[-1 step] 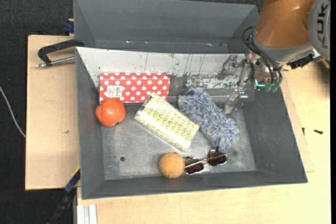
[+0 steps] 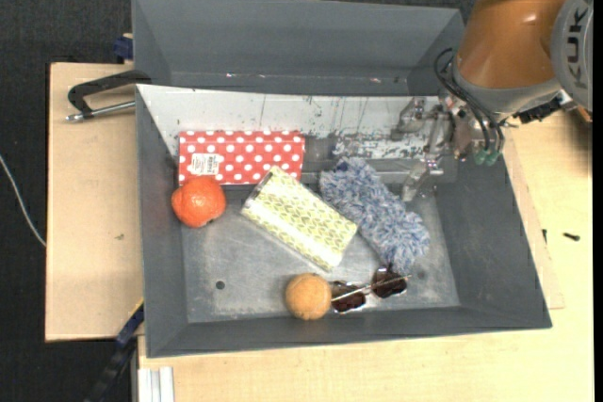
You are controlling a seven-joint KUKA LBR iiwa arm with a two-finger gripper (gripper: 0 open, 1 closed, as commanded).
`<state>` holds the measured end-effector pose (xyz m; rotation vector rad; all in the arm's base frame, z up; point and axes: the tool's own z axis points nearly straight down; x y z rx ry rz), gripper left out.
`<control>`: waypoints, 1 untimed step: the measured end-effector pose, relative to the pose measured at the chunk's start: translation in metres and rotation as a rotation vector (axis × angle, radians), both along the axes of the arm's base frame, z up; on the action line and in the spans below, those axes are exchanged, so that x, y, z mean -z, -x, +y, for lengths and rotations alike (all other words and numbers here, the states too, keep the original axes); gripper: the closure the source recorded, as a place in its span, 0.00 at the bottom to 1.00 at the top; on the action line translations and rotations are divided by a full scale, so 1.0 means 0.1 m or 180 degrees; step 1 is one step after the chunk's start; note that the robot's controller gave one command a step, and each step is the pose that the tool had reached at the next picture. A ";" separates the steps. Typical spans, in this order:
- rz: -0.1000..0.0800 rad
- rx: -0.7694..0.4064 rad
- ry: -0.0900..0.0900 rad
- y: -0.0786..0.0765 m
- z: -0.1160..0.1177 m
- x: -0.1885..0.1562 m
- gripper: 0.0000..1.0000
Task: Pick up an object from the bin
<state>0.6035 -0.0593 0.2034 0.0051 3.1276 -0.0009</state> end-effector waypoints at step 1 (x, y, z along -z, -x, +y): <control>0.0026 0.0102 -0.0006 0.10 -0.17 0.94 0.00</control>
Offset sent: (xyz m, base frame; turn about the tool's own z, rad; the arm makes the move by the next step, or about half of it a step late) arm -0.0192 -0.0289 -0.0434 0.0593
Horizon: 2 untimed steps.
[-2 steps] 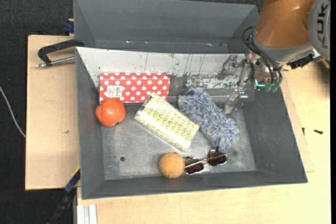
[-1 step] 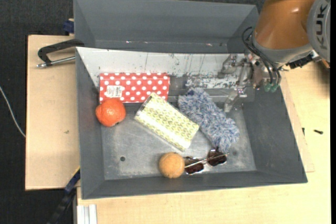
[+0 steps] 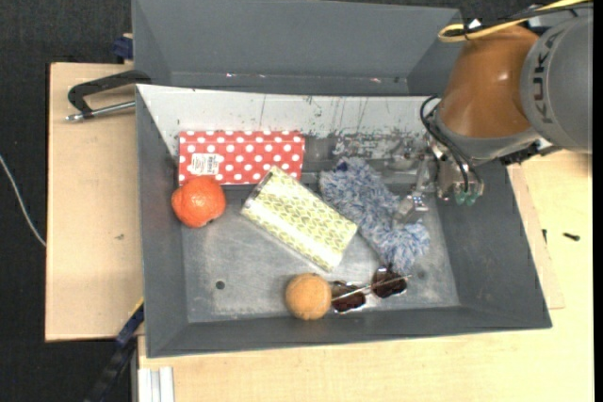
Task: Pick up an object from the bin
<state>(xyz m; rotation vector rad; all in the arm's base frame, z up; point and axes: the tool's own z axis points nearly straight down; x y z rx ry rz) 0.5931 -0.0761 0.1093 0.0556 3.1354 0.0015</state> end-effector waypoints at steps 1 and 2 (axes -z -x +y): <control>0.0015 0.0047 -0.0003 0.06 -0.06 -0.05 0.00; -0.0001 0.0155 0.0000 0.00 -0.04 -0.22 0.00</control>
Offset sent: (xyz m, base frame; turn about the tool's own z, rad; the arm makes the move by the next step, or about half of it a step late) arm 0.0060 0.0019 -0.0093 0.0985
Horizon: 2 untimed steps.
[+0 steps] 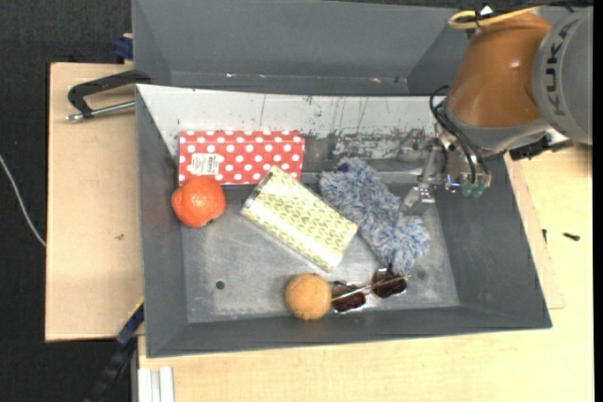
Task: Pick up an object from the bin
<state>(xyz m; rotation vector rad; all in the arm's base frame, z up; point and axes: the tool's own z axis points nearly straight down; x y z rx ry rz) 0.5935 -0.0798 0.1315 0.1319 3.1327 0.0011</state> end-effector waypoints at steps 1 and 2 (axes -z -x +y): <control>0.0021 0.0622 -0.0008 -0.04 0.13 0.58 0.00; 0.0044 0.0509 0.0002 -0.03 0.15 0.55 1.00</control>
Offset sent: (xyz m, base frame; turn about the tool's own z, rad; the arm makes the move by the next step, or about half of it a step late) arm 0.0020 0.0164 -0.0615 0.1595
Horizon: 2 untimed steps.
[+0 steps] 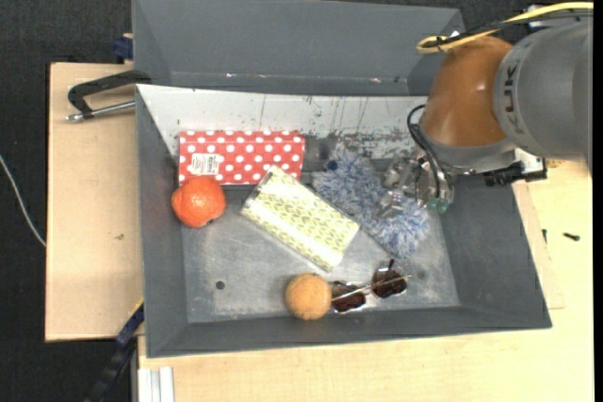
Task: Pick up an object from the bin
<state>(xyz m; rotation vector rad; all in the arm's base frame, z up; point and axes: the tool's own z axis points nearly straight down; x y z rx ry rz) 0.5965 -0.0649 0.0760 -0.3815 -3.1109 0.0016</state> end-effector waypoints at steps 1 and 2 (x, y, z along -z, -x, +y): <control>0.0000 -0.0001 0.0000 0.00 0.00 0.00 1.00; -0.0001 -0.0002 0.0000 0.00 0.00 -0.02 1.00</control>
Offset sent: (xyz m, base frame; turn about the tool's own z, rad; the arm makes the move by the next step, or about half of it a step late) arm 0.0001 0.0001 0.0289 0.0000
